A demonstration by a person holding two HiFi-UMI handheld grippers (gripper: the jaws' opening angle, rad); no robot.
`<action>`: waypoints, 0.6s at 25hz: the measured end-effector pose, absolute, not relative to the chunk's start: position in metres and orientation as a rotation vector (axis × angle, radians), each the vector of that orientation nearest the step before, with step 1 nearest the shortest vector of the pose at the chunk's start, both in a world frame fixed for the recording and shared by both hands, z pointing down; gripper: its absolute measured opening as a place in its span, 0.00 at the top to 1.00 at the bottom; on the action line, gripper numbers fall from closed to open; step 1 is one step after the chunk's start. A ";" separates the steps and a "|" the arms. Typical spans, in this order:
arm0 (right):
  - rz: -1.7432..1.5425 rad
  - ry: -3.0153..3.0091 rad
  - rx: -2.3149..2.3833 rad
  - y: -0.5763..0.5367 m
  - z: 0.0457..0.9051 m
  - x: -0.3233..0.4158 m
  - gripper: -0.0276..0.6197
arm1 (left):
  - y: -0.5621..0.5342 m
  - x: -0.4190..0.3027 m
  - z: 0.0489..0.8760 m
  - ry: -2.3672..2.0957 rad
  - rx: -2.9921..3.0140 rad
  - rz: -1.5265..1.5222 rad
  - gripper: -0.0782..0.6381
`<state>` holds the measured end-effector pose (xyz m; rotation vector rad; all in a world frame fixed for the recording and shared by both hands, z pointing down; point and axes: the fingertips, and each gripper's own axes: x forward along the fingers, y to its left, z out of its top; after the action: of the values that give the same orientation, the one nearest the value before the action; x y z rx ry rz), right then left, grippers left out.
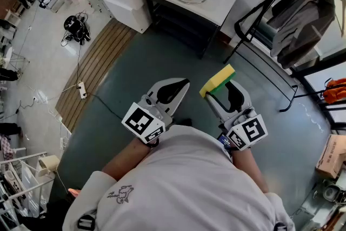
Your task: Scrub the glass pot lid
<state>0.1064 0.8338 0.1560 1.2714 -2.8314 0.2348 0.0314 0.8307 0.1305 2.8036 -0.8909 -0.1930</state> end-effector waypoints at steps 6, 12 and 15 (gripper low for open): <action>0.182 -2.807 1.274 0.832 0.155 0.108 0.51 | 0.829 0.035 0.133 -0.882 2.803 -0.186 0.89; 0.204 -2.814 1.265 0.822 0.156 0.105 0.51 | 0.820 0.030 0.138 -0.882 2.794 -0.170 0.89; 0.235 -2.828 1.257 0.814 0.156 0.103 0.50 | 0.813 0.025 0.139 -0.886 2.790 -0.167 0.89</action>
<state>0.1028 0.8140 0.1561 1.2573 -2.8278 0.2346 0.0246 0.8129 0.1388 2.7900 -0.8865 -0.1673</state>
